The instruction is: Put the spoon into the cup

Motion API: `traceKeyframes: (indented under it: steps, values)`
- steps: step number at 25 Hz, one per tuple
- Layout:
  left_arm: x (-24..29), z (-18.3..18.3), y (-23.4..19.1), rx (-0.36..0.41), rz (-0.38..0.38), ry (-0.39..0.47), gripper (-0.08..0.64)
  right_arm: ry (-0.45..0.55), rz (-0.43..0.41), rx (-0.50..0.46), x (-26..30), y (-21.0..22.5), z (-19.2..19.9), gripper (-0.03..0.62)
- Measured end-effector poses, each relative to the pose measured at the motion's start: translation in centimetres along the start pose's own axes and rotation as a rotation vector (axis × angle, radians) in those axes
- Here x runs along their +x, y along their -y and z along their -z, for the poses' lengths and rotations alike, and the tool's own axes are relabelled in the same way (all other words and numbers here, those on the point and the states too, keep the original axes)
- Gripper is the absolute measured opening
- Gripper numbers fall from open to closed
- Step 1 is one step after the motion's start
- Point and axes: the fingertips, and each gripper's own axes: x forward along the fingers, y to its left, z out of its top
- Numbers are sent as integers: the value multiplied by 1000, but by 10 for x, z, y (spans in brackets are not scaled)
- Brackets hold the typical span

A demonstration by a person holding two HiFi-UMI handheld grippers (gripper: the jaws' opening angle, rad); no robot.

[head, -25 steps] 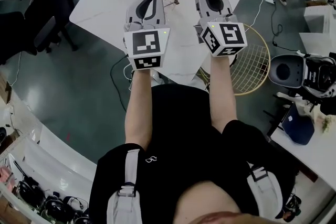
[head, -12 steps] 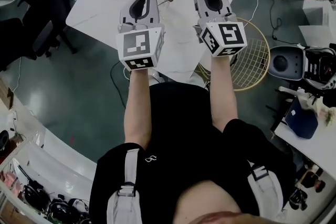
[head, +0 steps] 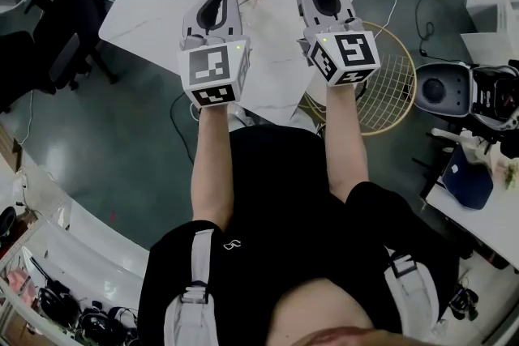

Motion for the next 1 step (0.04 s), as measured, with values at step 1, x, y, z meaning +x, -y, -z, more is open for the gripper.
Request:
traceKeyframes:
  steps: [1]
  values:
    - [-1,3,0,-5,-3,-7,12,-2,-3,0,-1,-1,1,6]
